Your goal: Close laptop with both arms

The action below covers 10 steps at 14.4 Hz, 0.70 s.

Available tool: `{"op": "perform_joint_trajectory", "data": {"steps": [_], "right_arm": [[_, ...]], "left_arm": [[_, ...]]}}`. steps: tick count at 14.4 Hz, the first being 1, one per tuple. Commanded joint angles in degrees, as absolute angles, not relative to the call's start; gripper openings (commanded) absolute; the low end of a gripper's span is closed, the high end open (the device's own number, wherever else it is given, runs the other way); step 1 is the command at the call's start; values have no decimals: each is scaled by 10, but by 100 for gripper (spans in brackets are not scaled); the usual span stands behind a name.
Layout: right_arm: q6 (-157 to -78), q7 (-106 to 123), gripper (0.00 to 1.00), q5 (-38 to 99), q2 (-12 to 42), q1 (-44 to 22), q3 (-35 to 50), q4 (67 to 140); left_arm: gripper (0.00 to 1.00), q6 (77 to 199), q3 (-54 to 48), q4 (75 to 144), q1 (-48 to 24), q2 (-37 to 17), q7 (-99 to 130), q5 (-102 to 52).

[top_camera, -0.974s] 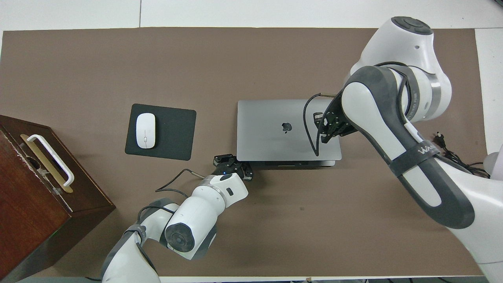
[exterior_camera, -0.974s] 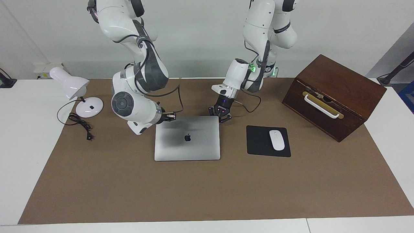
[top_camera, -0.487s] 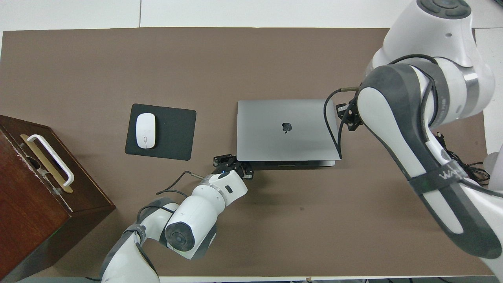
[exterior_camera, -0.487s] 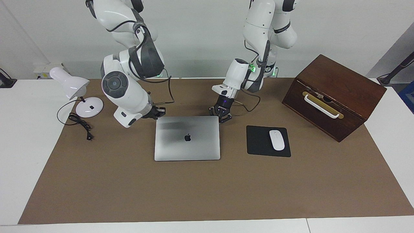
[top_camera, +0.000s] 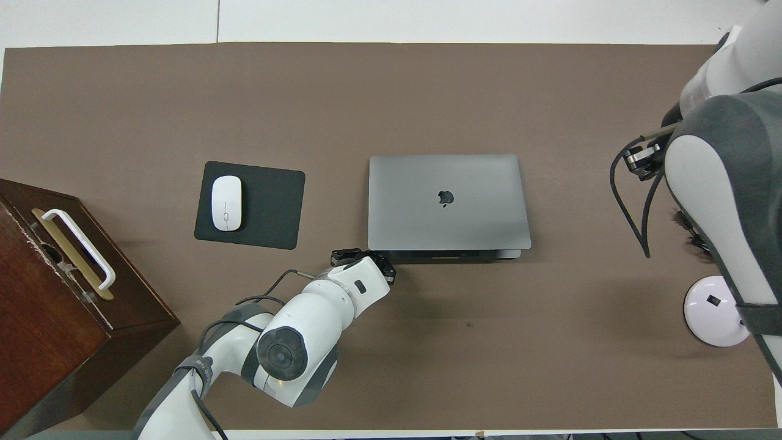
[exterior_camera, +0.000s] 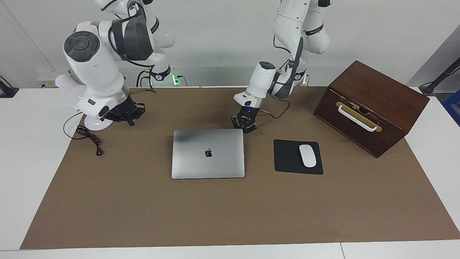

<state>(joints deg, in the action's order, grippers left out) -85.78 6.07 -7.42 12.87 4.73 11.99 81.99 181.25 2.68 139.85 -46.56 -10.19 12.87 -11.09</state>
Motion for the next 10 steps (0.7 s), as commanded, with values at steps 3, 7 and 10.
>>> {"op": "perform_joint_trajectory", "data": {"steps": [3, 7, 10], "right_arm": [[-853, 75, 100, -90, 85, 68, 127, 839], [-882, 56, 100, -76, 45, 90, 127, 889], [-904, 22, 100, -19, 2, 117, 127, 930]], "left_arm": [[0, 1691, 29, 1410, -453, -17, 132, -120], [0, 1578, 33, 1409, -442, 46, 127, -121], [0, 1508, 35, 1391, -422, 68, 124, -120]]}}
